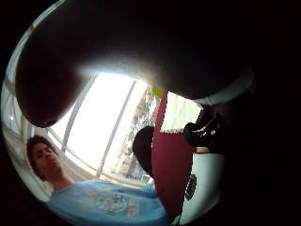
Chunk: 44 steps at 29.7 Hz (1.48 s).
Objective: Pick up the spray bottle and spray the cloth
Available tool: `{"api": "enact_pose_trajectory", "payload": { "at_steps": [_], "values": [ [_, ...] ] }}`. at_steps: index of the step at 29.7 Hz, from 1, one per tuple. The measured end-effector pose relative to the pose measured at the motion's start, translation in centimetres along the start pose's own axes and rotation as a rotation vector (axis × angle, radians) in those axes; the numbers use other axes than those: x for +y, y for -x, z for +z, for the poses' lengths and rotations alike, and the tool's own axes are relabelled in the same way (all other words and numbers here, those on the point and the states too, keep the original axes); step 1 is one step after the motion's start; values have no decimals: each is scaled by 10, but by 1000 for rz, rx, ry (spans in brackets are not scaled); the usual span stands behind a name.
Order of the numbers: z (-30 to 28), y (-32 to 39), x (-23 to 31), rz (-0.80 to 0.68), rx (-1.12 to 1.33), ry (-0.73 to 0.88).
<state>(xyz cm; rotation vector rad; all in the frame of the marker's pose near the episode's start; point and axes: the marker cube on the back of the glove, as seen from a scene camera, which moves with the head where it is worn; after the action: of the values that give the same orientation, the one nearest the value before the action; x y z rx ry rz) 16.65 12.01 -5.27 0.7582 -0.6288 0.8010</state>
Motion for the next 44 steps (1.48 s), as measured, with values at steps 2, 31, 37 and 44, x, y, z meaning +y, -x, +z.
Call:
{"api": "enact_pose_trajectory", "payload": {
  "at_steps": [2,31,37,44],
  "values": [
    [-2,7,-7,-1,-6,74],
    [69,79,-130,222,116,932],
    [84,78,-136,245,134,981],
    [88,80,-133,256,151,1020]
  ]
}}
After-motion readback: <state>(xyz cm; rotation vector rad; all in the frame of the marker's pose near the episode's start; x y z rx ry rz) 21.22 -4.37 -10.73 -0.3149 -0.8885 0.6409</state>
